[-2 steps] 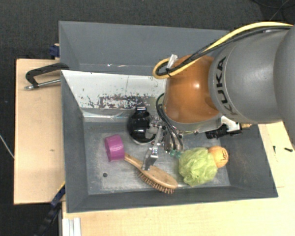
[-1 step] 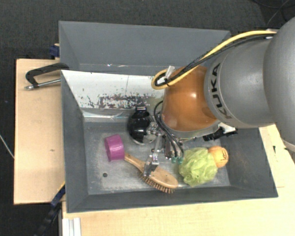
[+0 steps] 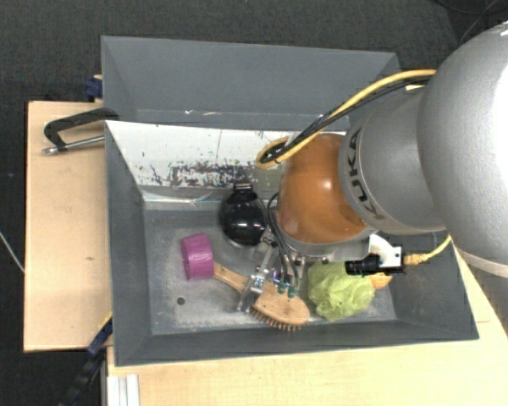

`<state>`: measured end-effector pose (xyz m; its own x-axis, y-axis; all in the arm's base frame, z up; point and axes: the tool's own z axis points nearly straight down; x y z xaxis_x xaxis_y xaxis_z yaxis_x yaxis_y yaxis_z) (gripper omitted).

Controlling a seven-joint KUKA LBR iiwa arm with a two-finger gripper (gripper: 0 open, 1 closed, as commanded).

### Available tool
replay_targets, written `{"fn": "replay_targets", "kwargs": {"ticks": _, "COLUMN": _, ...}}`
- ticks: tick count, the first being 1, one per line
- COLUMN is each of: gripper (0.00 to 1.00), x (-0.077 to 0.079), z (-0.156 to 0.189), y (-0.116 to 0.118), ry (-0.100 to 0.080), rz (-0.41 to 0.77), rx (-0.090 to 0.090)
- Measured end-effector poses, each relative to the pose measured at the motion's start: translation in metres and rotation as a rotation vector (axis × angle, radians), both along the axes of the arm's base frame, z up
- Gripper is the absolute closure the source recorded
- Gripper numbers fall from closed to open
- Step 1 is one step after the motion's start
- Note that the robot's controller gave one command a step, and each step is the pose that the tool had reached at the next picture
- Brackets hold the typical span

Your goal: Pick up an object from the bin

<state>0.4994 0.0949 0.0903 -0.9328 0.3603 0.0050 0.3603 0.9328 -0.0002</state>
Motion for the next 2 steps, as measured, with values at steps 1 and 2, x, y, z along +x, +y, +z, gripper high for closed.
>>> {"fn": "replay_targets", "kwargs": {"ticks": 1, "gripper": 1.0, "x": -0.0032, "z": -0.0163, "y": -0.008, "ry": -0.011, "rz": 0.104, "rx": 0.004}}
{"fn": "replay_targets", "kwargs": {"ticks": 2, "gripper": 1.0, "x": -0.0031, "z": -0.0163, "y": -0.008, "ry": -0.011, "rz": 0.104, "rx": 0.004}}
